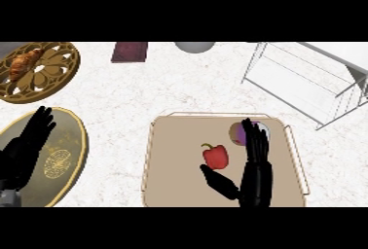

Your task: Pick the bell pepper from the tray and place it in the tiered shelf

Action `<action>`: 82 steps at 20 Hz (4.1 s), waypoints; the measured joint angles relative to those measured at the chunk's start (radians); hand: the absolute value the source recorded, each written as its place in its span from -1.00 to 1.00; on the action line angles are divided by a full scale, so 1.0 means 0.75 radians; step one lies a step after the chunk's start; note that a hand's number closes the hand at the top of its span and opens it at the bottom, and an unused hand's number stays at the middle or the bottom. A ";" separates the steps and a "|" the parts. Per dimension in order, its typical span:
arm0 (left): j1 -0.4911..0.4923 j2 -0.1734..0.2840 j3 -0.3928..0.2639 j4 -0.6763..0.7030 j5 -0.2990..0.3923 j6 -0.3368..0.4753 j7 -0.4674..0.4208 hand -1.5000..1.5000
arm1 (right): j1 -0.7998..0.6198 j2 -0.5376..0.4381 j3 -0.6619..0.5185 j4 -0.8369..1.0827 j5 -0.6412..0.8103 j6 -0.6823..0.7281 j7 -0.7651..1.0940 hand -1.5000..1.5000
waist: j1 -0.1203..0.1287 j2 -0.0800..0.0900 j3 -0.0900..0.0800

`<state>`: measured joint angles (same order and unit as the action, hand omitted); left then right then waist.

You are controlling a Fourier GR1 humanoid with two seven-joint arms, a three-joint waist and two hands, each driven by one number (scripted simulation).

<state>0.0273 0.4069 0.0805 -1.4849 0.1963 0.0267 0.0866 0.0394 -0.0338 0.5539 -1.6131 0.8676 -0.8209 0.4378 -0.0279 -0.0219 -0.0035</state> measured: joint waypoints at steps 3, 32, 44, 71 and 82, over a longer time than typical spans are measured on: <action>0.006 0.000 0.003 -0.010 -0.001 0.008 0.010 0.00 | 0.022 -0.013 0.009 -0.040 0.149 0.184 0.160 -1.00 | -0.003 -0.001 -0.003; -0.022 -0.027 0.027 0.031 -0.025 -0.057 -0.036 0.00 | -0.290 0.024 0.018 -0.115 0.325 1.380 0.816 -1.00 | 0.040 0.021 0.019; -0.029 -0.052 0.047 0.038 -0.063 -0.072 -0.010 0.00 | -0.348 0.036 -0.088 0.082 0.329 1.320 0.733 -1.00 | 0.042 0.020 0.023; -0.003 -0.114 0.092 -0.006 -0.119 -0.111 0.031 0.00 | -0.489 0.005 -0.210 0.057 0.446 1.301 0.642 1.00 | 0.043 0.021 0.018; -0.007 -0.115 0.123 0.020 -0.131 -0.119 0.023 0.00 | -0.758 0.014 -0.476 -0.137 0.346 1.455 0.713 1.00 | 0.034 0.019 0.018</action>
<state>0.0218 0.3206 0.1727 -1.4700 0.0982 -0.0628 0.1041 -0.5292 -0.0231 0.1970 -1.7158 1.1274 0.2702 0.9729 -0.0026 -0.0079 0.0101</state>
